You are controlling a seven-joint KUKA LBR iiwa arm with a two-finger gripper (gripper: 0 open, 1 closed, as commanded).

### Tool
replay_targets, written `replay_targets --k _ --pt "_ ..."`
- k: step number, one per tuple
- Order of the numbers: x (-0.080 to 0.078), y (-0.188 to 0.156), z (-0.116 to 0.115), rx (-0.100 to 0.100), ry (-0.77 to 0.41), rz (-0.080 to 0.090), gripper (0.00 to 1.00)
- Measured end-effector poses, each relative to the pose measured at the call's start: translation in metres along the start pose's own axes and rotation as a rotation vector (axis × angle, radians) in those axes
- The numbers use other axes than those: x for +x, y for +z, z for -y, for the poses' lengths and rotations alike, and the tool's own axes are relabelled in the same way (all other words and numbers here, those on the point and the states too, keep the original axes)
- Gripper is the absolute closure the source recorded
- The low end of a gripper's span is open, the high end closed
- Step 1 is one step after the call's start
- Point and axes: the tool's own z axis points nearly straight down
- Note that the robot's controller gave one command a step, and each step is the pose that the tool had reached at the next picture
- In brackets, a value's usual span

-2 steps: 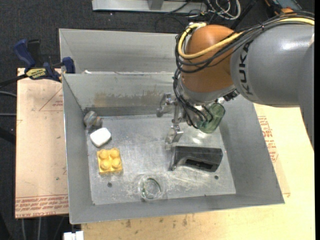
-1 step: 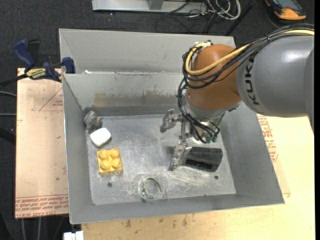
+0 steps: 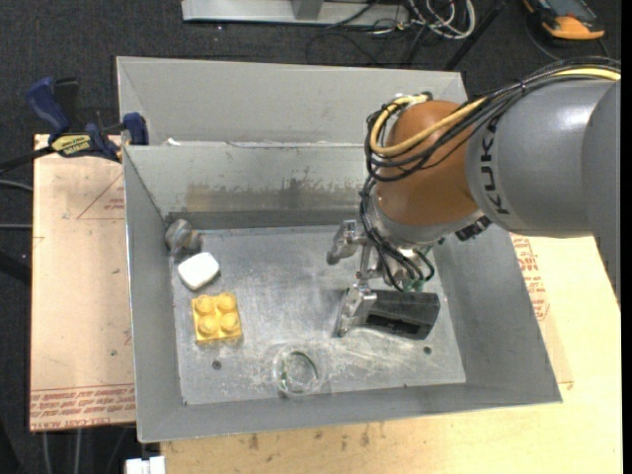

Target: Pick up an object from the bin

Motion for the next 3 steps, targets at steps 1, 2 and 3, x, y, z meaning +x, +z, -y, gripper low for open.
replay_targets --k 1,2,3 --pt "-0.016 0.025 0.023 -0.017 -0.134 -0.007 0.00" --pt "-0.020 0.024 0.026 -0.022 -0.215 -0.001 0.00" --pt "-0.009 0.029 0.074 -0.003 -0.127 0.005 0.00"
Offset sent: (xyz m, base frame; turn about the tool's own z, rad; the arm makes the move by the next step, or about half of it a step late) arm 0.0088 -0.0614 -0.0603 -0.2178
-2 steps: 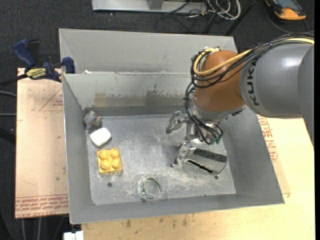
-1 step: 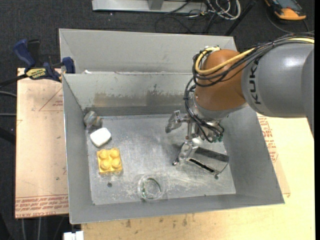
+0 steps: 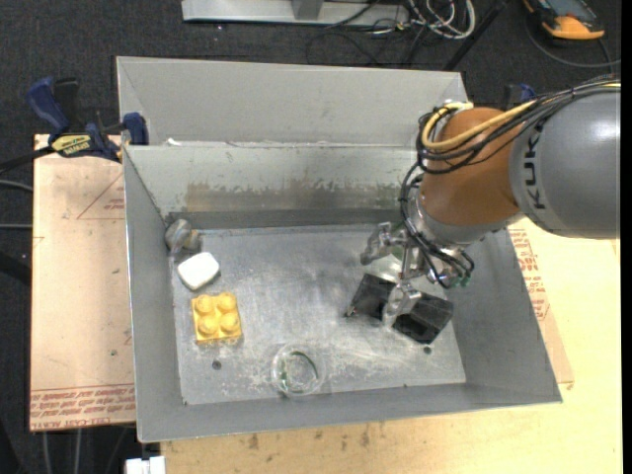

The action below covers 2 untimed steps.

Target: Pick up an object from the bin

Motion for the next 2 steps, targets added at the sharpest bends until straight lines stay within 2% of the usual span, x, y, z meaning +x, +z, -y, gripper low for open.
replay_targets --k 1,2 --pt "-0.0066 0.0222 0.0263 -0.003 -0.109 -0.004 1.00" --pt "-0.0066 0.0222 0.0263 -0.003 -0.109 -0.004 1.00"
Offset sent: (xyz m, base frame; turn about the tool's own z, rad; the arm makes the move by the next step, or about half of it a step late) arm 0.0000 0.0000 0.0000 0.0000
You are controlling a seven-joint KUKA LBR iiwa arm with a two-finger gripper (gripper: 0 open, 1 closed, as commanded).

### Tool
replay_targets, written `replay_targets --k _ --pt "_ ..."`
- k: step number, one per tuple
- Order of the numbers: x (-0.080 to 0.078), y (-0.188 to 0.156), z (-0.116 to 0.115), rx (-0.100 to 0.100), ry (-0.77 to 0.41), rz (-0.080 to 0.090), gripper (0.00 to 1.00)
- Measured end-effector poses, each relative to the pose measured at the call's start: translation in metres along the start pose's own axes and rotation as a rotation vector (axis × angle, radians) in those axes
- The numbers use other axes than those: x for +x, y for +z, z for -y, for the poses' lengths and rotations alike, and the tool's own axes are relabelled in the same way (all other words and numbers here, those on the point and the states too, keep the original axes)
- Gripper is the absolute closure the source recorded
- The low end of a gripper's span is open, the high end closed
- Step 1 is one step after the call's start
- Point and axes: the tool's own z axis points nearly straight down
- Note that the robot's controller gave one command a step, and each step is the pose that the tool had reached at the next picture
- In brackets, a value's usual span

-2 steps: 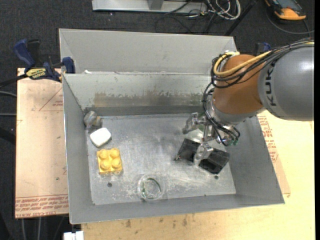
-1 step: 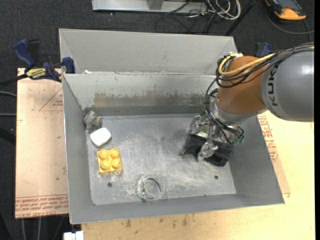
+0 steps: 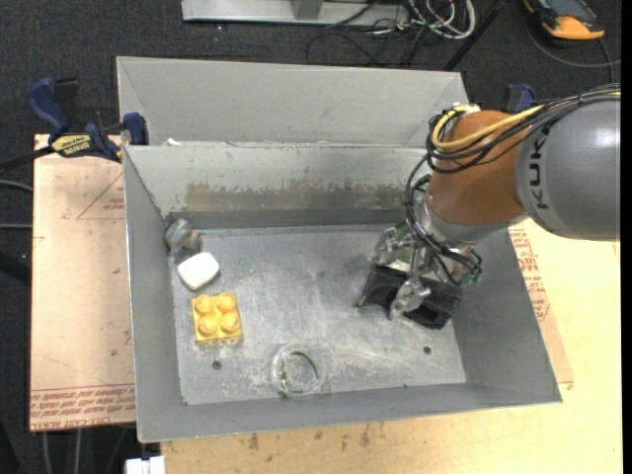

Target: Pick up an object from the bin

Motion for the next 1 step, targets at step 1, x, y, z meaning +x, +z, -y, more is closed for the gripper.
replay_targets --k 1 --pt "0.0022 -0.1710 0.0598 0.008 -0.033 0.003 1.00"
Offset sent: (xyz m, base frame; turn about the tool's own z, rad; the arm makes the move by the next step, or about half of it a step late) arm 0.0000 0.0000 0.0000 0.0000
